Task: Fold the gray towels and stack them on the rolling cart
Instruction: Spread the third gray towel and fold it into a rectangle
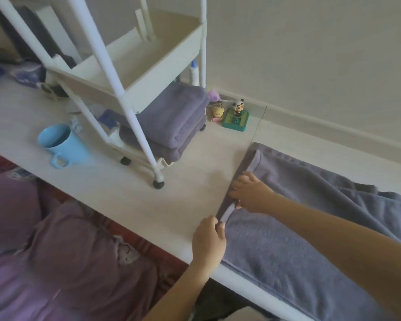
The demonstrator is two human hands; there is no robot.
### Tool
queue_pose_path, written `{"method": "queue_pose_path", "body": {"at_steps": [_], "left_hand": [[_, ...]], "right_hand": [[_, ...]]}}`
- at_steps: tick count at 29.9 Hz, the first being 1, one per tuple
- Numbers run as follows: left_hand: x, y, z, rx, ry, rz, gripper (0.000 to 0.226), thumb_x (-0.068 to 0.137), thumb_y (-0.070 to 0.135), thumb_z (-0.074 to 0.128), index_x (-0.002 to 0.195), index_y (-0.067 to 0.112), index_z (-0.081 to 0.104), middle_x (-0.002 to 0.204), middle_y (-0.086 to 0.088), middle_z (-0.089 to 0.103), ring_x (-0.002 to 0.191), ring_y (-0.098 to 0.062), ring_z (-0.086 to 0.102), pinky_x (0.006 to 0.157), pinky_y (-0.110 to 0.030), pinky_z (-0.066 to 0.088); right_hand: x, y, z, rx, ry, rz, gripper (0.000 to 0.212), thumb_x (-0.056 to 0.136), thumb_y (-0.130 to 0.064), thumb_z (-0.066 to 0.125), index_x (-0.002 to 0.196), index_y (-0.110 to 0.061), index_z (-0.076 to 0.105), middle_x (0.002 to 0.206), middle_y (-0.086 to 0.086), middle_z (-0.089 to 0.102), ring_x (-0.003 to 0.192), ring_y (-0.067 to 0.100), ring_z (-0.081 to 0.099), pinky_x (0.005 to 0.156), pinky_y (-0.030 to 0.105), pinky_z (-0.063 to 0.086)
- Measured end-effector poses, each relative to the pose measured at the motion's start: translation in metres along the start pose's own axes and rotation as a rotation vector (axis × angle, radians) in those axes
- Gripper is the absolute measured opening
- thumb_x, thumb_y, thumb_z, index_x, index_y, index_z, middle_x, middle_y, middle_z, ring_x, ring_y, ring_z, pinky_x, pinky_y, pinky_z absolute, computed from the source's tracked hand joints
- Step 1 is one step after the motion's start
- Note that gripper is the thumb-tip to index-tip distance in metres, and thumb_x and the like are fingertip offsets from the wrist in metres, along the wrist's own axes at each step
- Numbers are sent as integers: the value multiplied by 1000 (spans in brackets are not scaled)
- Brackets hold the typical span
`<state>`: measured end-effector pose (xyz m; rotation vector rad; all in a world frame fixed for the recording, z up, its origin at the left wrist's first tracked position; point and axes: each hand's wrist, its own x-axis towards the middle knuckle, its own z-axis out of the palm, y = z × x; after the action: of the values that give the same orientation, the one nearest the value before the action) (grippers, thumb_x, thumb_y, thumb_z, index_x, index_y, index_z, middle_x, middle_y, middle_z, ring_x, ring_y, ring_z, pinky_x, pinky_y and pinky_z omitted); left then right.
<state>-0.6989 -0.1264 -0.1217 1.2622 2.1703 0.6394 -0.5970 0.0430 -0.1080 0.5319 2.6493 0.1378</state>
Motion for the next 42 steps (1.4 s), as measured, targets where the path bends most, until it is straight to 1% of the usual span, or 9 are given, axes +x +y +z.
{"method": "queue_pose_path", "body": {"at_steps": [6,9,12,20,26,32,34,37,42], "left_hand": [[-4,-2,4,63,90,-46,20,102,32,33,89,18,38,63,9,37,59,-12,41,53,-20,25],[1,0,-4,208,103,-95,18,93,28,54,82,16,48,49,7,40,49,-19,53,48,-25,24],[7,-3,0,471,81,-15,35,57,27,87,58,19,53,37,4,45,32,-17,47,40,-25,29],[14,-11,6,496,175,9,34,63,24,84,62,15,51,50,2,47,46,-21,48,50,-33,39],[24,-5,17,472,244,-2,45,49,9,82,89,14,63,79,-3,59,71,-24,57,65,-35,41],[41,22,38,413,125,271,60,43,12,82,101,13,69,116,-6,64,108,-24,61,100,-43,29],[54,27,49,430,46,296,62,52,24,82,111,8,68,126,-10,61,114,-24,60,107,-45,33],[64,20,59,410,11,316,59,90,41,45,137,6,47,148,-12,39,136,-27,38,112,-47,28],[65,17,62,450,22,299,63,93,46,36,144,9,37,153,-9,30,142,-28,27,111,-49,20]], "right_hand": [[12,14,-4,122,12,-64,28,97,-37,41,113,-23,60,115,-4,63,116,21,50,104,31,28],[17,13,-3,99,46,10,32,98,-41,35,110,-27,61,110,-7,66,117,18,48,110,32,19],[19,13,1,74,52,39,33,97,-41,38,113,-23,61,117,-4,62,127,17,41,115,35,9],[13,28,4,156,33,276,34,98,-40,37,124,-22,52,137,-5,46,142,20,16,116,46,-4],[21,39,1,131,57,310,31,99,-32,39,126,-24,51,139,-2,44,142,22,15,115,48,-5],[33,44,2,156,65,246,28,97,-34,42,119,-26,56,126,-6,56,135,20,26,114,47,-5],[37,49,1,146,70,216,27,96,-36,43,116,-26,58,121,-6,59,131,21,30,113,48,-6],[42,57,1,98,52,150,28,94,-41,45,111,-24,60,112,-5,61,125,23,36,112,47,-5],[45,101,-10,30,-85,97,36,88,-56,47,108,-28,60,113,-11,60,125,15,39,110,47,0]]}}
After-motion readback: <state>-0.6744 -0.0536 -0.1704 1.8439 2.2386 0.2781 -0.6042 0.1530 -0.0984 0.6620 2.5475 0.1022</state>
